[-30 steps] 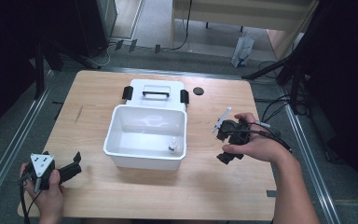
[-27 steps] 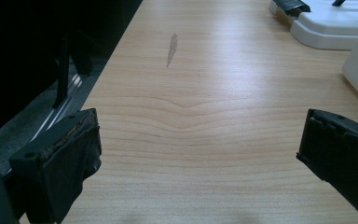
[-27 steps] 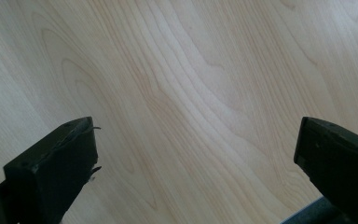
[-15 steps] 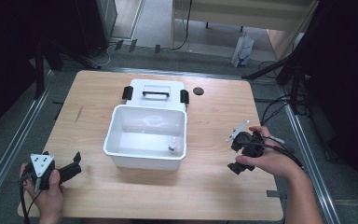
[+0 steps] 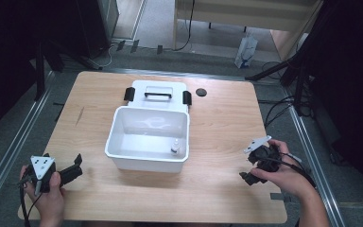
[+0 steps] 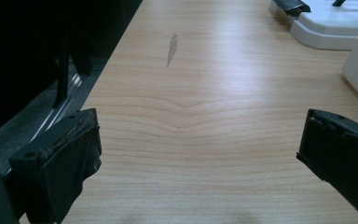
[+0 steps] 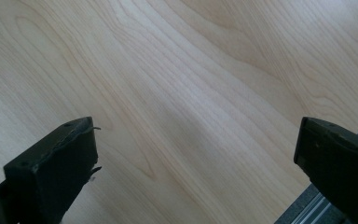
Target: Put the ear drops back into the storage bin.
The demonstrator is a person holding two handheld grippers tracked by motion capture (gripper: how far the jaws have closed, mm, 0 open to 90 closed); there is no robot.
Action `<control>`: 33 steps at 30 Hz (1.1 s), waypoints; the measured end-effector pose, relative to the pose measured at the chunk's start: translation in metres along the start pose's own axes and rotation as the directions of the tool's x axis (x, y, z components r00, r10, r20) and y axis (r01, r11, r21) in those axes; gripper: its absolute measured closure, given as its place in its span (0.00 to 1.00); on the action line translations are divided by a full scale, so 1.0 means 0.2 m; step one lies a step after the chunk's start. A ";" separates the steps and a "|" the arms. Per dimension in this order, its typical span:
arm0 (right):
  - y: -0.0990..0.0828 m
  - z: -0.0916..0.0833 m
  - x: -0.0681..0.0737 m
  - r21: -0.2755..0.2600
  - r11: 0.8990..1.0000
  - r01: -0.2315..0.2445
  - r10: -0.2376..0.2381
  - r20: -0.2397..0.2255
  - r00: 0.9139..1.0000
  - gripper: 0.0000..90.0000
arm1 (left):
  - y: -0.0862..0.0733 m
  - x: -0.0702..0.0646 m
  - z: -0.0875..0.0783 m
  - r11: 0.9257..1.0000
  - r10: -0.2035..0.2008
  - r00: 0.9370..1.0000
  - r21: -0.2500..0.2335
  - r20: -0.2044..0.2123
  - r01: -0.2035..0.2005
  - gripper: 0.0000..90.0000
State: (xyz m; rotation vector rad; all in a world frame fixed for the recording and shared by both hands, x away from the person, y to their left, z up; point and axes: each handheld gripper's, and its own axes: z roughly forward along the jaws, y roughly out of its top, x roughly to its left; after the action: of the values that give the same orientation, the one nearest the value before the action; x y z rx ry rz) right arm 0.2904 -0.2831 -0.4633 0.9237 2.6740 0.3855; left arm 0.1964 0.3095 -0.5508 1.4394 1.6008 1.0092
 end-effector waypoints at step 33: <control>-0.59 0.18 0.11 -0.528 0.737 -0.421 0.496 0.000 0.868 0.00 | 0.00 -0.01 0.00 1.000 0.019 1.000 0.000 -0.006 -0.019 0.00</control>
State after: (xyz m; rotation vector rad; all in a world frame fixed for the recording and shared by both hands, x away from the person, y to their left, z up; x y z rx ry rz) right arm 0.2215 -0.3529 -0.5401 1.3560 2.0061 1.0420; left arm 0.1963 0.3071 -0.5508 1.4552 1.5942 1.0256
